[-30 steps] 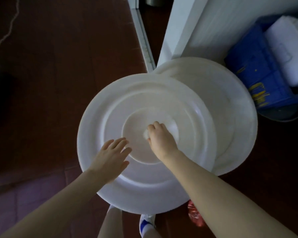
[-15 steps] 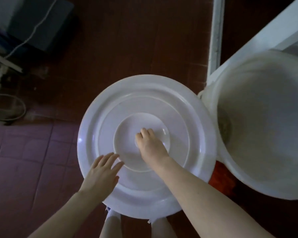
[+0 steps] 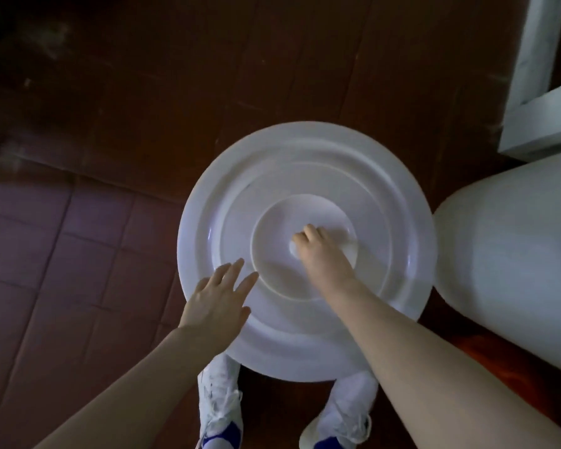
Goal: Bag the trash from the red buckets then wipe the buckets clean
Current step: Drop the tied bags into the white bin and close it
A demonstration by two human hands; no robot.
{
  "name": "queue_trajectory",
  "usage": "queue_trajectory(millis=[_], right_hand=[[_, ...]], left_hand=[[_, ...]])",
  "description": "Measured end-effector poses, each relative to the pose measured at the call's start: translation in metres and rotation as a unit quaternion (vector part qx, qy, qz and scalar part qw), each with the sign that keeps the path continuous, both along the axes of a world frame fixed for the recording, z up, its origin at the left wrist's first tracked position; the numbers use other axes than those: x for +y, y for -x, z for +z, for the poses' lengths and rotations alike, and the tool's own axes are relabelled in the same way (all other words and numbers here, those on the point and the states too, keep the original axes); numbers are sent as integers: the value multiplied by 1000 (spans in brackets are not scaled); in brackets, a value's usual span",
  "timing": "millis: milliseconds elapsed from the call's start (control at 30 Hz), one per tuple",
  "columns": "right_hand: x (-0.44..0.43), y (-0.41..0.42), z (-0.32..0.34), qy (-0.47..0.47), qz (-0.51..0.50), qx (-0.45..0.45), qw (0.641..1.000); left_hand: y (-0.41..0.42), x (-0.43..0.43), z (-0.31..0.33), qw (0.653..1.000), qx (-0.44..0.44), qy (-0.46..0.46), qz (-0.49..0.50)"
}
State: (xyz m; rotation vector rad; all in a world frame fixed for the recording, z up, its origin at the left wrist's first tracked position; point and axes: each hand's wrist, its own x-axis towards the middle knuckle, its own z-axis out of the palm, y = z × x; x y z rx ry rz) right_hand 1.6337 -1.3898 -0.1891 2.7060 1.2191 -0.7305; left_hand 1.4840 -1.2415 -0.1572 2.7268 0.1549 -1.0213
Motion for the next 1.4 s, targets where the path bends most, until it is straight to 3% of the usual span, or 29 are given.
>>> queue_trajectory(millis=[133, 267, 433, 667, 933, 1133, 1400], right_hand=[[-1, 0, -68, -11, -33, 28, 999], [-11, 5, -78, -20, -97, 77, 992], [-50, 26, -14, -20, -121, 114, 986], [-146, 77, 132, -41, -251, 97, 962], [-278, 153, 251, -91, -453, 60, 885], [-391, 222, 288, -96, -572, 44, 813], [-518, 309, 303, -22, -691, 66, 720]], left_hand=[[-14, -6, -68, 999, 31, -12, -22], [-18, -11, -82, 999, 41, 8, -6], [-16, -29, -23, 998, 26, 28, -49], [-22, -85, 111, 987, -36, 86, -128], [-30, -211, 222, 946, -57, 70, -311], [-8, -321, 256, 937, -55, 83, -335], [19, -445, 263, 944, -6, 81, -321]])
